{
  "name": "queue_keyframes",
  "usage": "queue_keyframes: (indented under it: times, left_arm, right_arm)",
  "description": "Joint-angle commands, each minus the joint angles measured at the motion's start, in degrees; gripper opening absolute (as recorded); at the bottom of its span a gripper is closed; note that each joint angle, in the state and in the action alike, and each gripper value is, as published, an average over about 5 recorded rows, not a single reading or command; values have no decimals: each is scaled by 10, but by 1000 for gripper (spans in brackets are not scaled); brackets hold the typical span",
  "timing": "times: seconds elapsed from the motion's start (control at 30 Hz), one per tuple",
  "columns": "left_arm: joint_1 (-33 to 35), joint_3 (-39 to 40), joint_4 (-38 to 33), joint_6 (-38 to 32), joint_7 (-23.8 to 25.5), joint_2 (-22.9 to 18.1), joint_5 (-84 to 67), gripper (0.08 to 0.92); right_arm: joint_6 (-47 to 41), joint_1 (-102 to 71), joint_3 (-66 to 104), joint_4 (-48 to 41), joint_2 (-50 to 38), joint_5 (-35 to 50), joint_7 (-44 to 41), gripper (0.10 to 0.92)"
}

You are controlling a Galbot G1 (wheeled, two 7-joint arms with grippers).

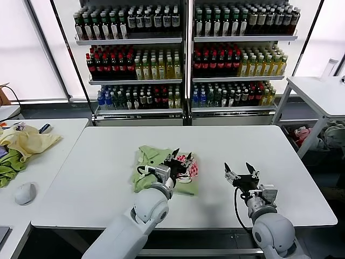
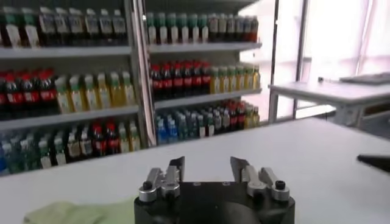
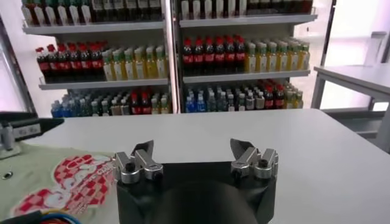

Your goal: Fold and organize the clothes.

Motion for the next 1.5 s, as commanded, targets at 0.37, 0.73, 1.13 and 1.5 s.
queue_keyframes:
  times: [0.37, 0.73, 1.13, 1.5]
  left_arm:
    - [224, -260, -112, -128, -24, 122, 88, 819]
    - [251, -275, -126, -126, -25, 101, 87, 823]
    - [262, -275, -131, -125, -24, 99, 87, 823]
    - [266, -267, -133, -123, -18, 97, 96, 823]
  right_arm:
    - [-12, 203, -205, -234, 114, 14, 70, 823]
    - [-25, 244, -235, -326, 151, 13, 87, 808]
    - [-32, 255, -223, -316, 102, 13, 71, 501]
    - [-29, 276, -168, -322, 3, -57, -11, 195]
